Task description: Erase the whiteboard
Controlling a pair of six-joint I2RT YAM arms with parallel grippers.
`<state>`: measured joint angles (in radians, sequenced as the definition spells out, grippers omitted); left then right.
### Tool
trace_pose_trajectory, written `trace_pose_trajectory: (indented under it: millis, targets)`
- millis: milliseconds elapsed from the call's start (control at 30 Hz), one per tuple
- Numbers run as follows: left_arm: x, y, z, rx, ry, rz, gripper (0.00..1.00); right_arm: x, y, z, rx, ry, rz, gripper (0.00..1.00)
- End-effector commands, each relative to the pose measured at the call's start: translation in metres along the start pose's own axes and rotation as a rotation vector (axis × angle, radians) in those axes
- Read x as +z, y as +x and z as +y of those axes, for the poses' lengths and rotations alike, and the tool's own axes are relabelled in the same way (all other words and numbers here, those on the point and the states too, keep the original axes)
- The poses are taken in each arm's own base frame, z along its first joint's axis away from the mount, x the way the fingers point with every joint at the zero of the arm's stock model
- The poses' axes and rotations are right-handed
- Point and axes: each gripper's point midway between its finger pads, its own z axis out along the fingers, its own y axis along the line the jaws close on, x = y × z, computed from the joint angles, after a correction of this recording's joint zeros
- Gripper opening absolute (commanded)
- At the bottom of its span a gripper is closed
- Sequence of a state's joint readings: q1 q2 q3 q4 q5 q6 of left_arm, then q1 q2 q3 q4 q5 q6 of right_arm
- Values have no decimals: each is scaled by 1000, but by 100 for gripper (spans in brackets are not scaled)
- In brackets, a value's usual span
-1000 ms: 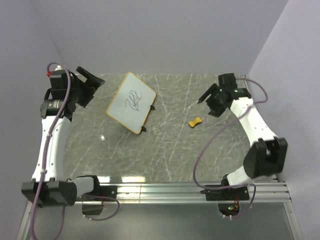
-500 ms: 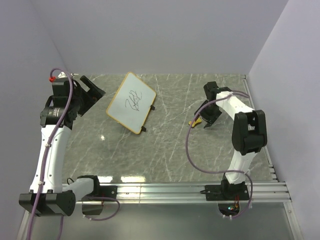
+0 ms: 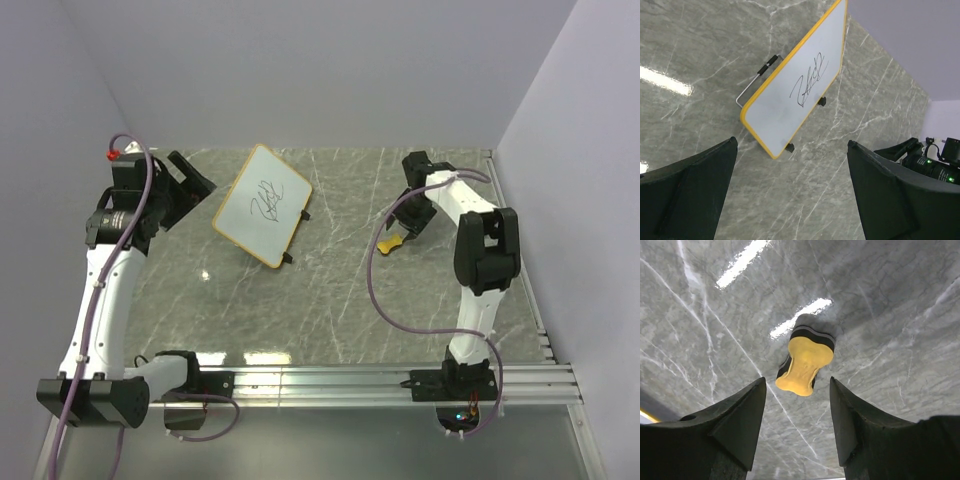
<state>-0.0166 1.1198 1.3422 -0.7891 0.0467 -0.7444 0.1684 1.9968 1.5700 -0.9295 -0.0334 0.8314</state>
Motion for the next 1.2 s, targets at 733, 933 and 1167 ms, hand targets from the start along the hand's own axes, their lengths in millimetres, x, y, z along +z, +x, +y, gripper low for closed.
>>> trace_pose_trajectory:
  millis: [733, 933, 1167]
  targets:
    - [0, -13, -23, 61, 45, -22, 97, 27, 10, 6, -6, 86, 24, 59]
    - [3, -13, -23, 65, 38, -18, 97, 32, 14, 1, -12, 94, 34, 33]
    - [29, 9, -36, 170, 166, 32, 99, 32, 29, -9, -55, 76, 64, 0]
